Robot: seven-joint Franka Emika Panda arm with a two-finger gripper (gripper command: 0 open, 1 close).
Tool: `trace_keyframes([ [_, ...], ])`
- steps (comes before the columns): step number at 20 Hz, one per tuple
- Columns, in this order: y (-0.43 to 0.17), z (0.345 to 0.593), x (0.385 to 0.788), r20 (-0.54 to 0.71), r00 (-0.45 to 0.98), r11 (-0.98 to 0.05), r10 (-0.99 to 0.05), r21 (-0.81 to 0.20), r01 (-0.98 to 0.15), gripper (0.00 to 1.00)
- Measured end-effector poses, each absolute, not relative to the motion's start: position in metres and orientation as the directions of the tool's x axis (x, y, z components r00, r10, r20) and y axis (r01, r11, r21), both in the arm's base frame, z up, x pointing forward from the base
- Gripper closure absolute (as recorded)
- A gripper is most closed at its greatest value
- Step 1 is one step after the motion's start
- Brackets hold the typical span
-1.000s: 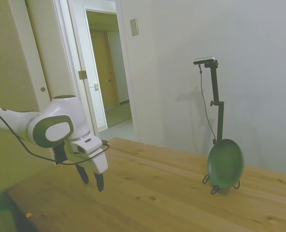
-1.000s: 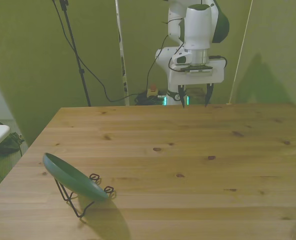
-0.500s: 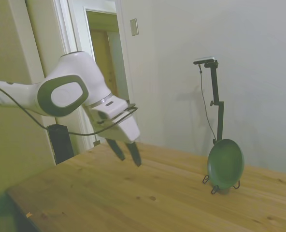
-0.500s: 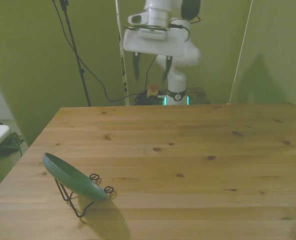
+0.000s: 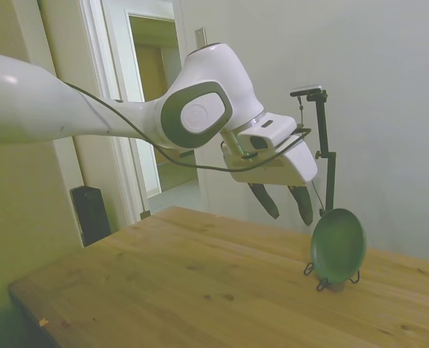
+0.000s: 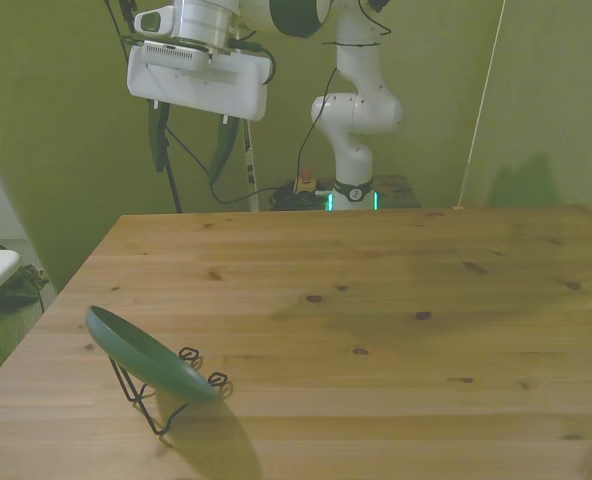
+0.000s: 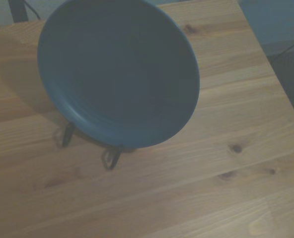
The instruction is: Unload the plate
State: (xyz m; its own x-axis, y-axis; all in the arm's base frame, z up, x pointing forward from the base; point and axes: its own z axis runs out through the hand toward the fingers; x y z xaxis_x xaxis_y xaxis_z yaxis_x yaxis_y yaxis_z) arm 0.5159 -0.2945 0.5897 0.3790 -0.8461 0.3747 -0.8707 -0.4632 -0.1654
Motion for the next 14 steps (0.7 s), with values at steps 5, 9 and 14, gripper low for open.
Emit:
trace_keyframes([
  [5,-0.331,0.577,0.529,0.436,0.35,-0.456,-0.829,-0.165,-0.875,0.0],
  [9,-0.362,0.561,0.554,0.503,0.335,-0.471,-0.797,-0.168,-0.866,0.0],
  [14,-0.369,0.544,0.591,0.524,0.342,-0.495,-0.78,-0.182,-0.85,0.0],
])
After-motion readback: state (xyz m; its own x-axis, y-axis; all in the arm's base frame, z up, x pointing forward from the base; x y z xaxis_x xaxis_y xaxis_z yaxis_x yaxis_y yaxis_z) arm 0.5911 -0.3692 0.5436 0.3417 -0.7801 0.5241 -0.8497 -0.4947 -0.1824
